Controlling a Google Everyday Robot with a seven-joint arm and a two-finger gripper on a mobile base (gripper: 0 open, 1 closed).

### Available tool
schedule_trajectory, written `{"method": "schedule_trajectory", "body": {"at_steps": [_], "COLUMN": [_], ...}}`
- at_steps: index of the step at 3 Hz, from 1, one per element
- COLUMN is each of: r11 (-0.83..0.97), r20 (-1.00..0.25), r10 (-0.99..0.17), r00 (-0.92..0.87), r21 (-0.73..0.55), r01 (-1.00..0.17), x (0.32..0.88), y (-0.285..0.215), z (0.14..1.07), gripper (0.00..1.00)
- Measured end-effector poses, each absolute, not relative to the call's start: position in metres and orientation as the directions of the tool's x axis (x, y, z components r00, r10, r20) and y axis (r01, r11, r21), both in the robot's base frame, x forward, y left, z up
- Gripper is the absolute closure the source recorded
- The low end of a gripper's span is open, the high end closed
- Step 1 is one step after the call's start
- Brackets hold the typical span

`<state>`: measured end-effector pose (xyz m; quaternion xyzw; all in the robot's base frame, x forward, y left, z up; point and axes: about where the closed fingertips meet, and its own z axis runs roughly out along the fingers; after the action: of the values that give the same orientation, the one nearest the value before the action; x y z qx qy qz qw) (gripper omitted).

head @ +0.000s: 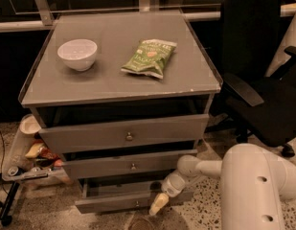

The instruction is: Open bottom drawer

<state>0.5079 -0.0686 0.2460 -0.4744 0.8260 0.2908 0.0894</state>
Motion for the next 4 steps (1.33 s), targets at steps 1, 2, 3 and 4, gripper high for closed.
{"method": "schedule_trajectory", "body": {"at_steps": [1, 2, 3, 4], "r11": [0.38, 0.379, 0.379, 0.379], "r20": [-0.415, -0.379, -0.33, -0.33], "r10": [-0.739, -0.754, -0.772, -0.772], "r00": [-0.53, -0.537, -0.543, -0.543], "r21": [0.392, 0.417, 0.447, 0.447], "r01": [-0.838, -0.826, -0.81, -0.81], "x": [0.52, 0.513, 0.496, 0.496], "y": [-0.066, -0.064, -0.067, -0.067], "z": [0.235, 0.212, 0.192, 0.194], "gripper": [0.0, 0.0, 0.0, 0.0]}}
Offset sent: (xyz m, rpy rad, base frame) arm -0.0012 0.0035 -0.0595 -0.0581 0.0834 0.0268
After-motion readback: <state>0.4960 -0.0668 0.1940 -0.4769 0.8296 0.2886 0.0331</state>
